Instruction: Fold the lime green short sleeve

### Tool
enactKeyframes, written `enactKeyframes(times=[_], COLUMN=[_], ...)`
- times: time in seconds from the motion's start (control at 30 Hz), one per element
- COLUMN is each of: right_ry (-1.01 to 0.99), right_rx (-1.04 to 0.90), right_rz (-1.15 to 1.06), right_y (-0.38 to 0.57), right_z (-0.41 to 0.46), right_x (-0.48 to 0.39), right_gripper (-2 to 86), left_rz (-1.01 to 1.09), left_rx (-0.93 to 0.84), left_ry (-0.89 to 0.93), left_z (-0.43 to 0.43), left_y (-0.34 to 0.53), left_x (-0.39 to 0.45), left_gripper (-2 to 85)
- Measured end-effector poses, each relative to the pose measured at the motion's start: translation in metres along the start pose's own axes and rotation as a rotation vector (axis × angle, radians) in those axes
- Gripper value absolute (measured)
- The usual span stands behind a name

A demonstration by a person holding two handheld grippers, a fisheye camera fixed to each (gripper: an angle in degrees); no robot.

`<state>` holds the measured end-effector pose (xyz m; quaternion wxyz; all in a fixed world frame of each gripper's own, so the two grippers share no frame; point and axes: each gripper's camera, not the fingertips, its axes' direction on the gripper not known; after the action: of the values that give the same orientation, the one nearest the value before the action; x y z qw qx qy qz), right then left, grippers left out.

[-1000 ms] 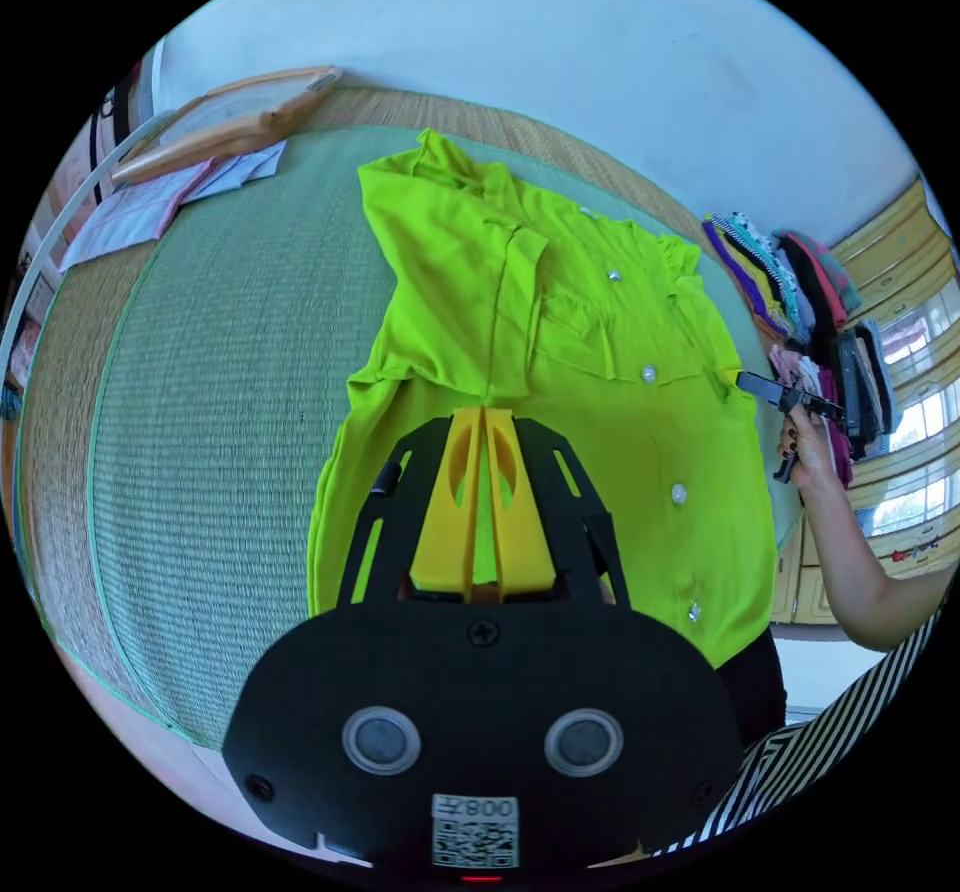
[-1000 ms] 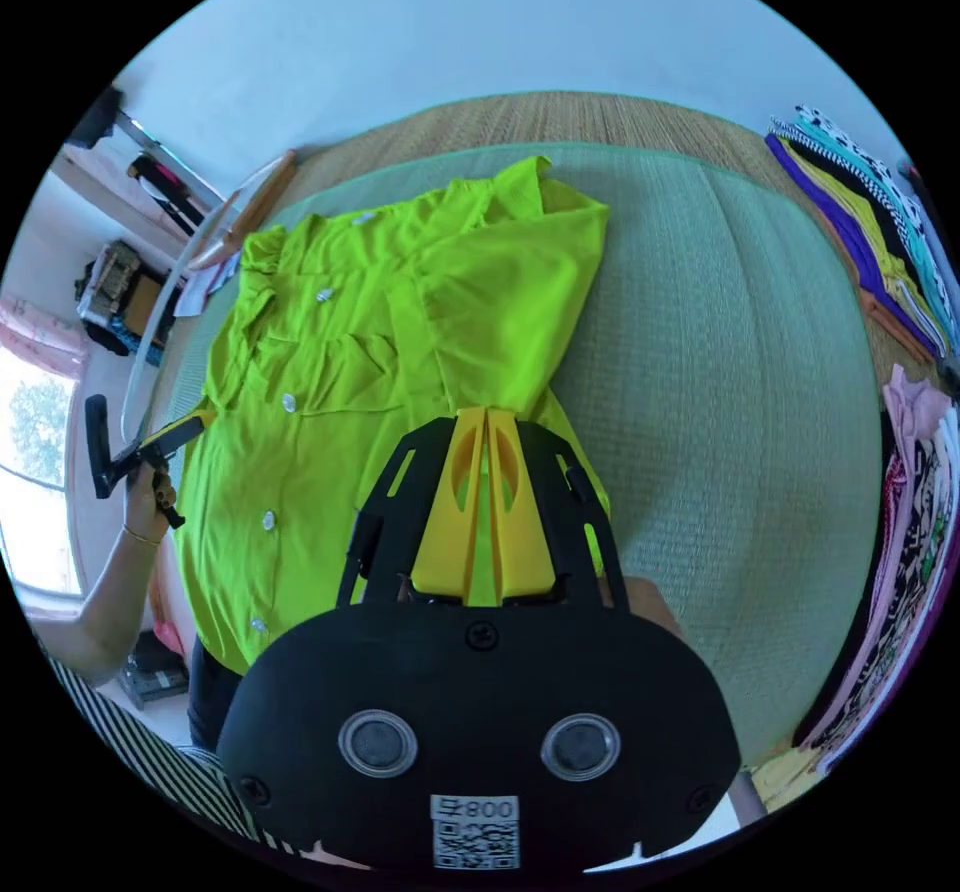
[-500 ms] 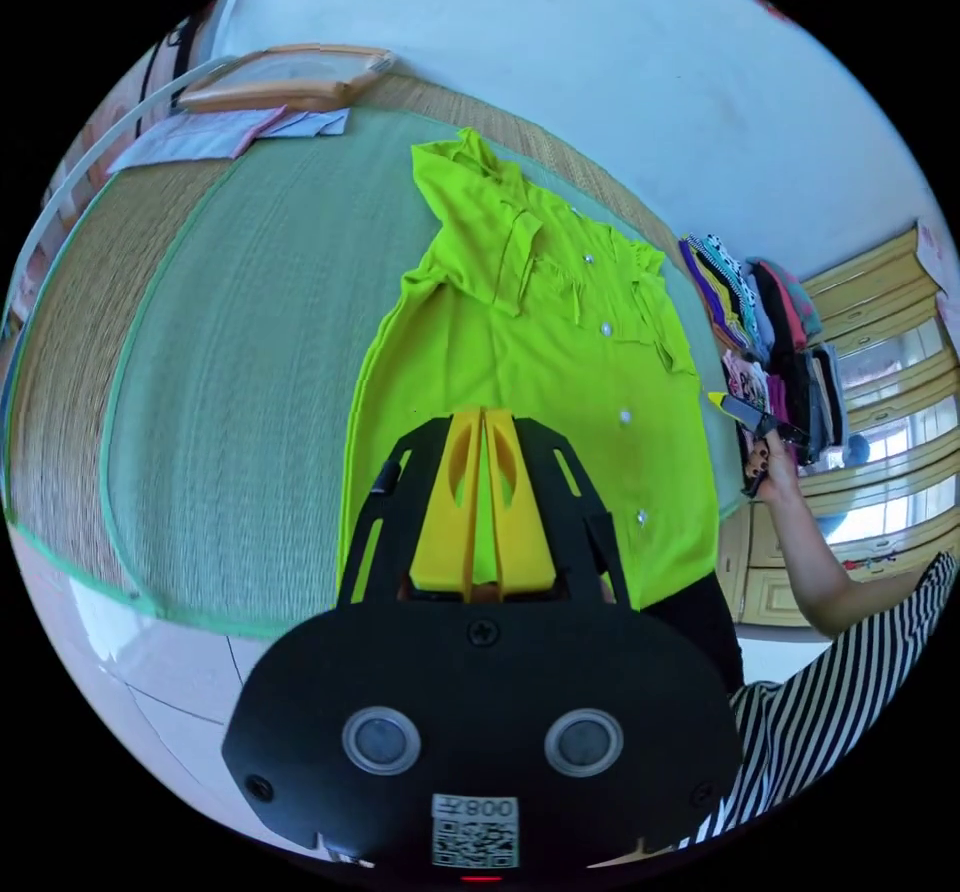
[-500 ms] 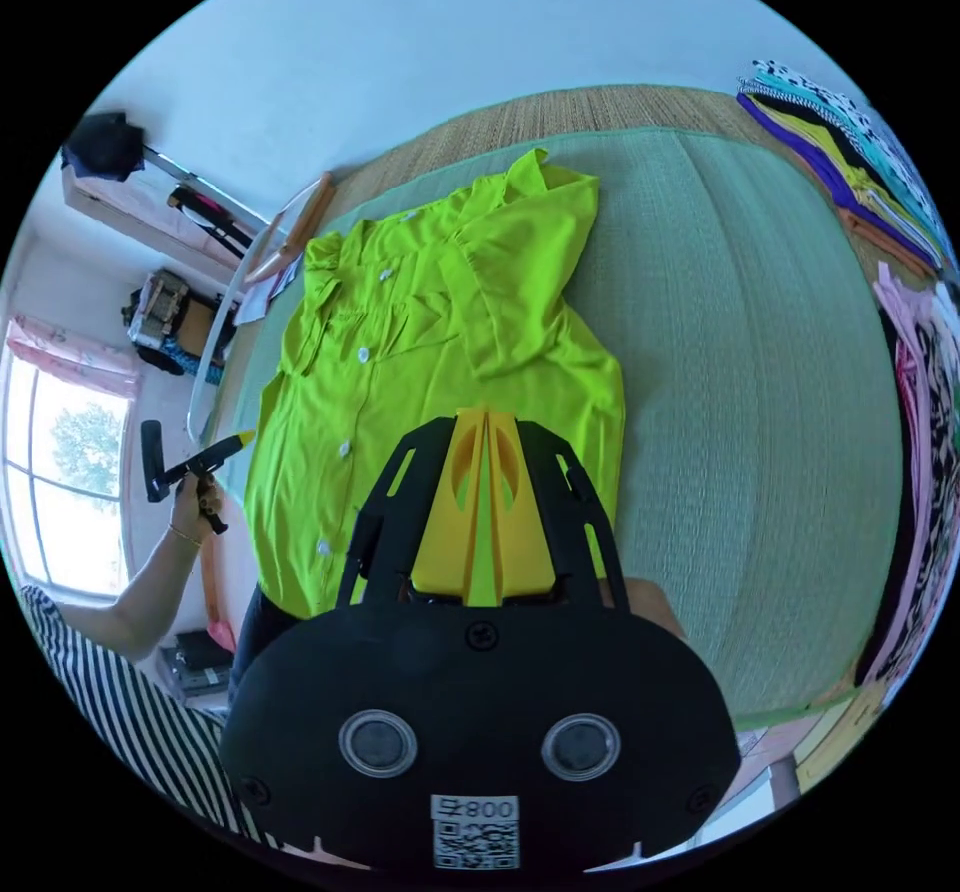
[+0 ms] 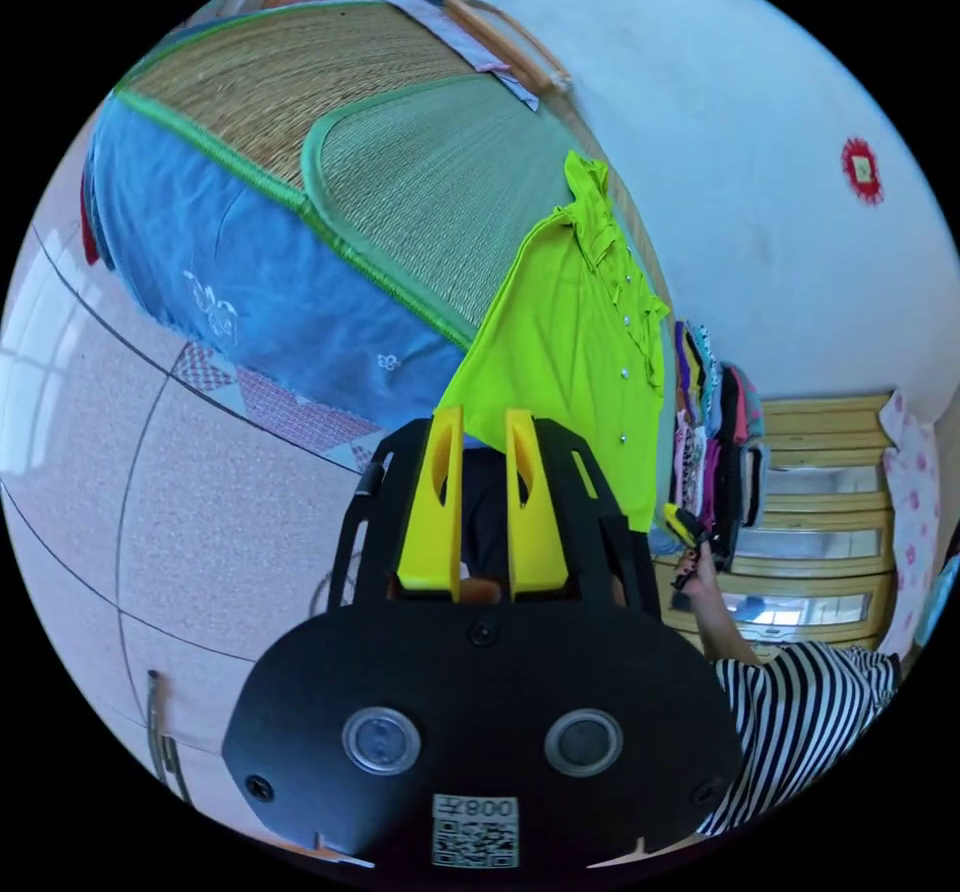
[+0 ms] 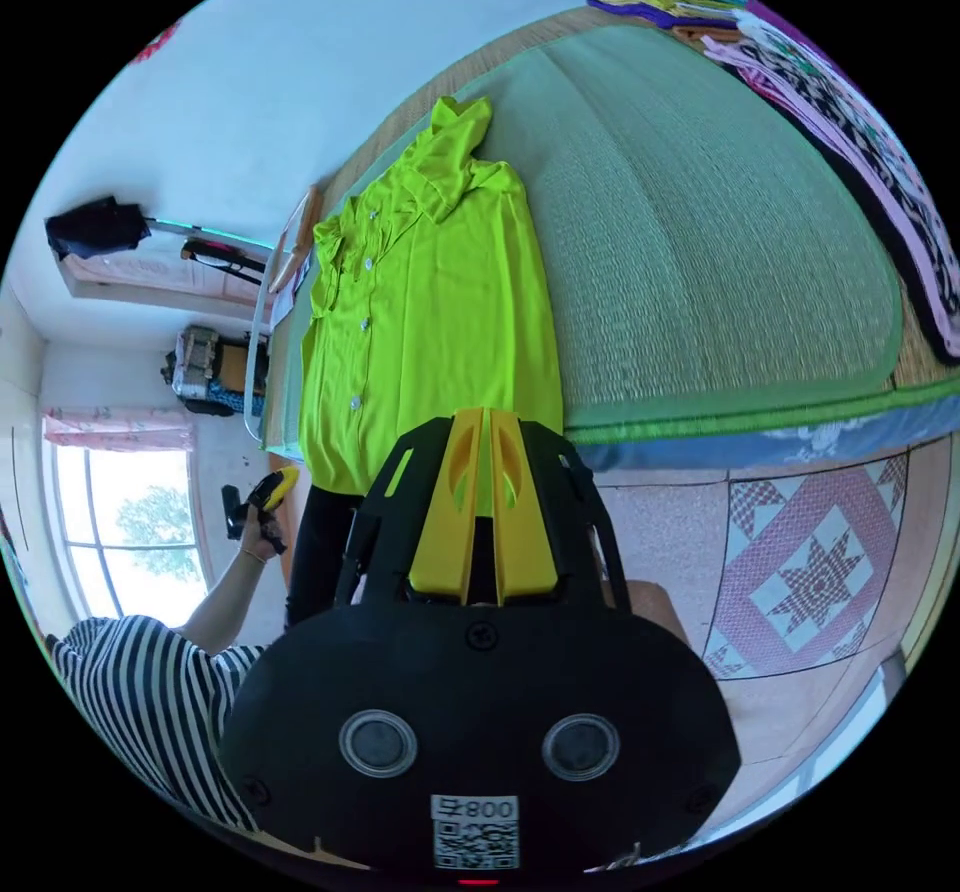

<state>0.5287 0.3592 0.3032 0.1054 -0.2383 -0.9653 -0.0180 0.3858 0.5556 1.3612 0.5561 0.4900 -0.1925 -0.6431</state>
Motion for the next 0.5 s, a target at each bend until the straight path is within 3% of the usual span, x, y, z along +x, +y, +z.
enactKeyframes(times=[0.27,0.5], right_ry=[-0.097,-0.166], right_rx=[0.022,0.039], right_rz=[0.079,0.166], right_y=[0.076,0.138], right_z=[0.002,0.018], right_x=[0.032,0.058], right_gripper=[5.6,7.0], left_rz=[-0.117,-0.107], left_rx=[0.017,-0.024], left_ry=[0.163,0.180], left_z=[-0.022,-0.041], left_y=[0.005,0.001], left_x=[-0.066,-0.099], left_gripper=[11.6,12.4])
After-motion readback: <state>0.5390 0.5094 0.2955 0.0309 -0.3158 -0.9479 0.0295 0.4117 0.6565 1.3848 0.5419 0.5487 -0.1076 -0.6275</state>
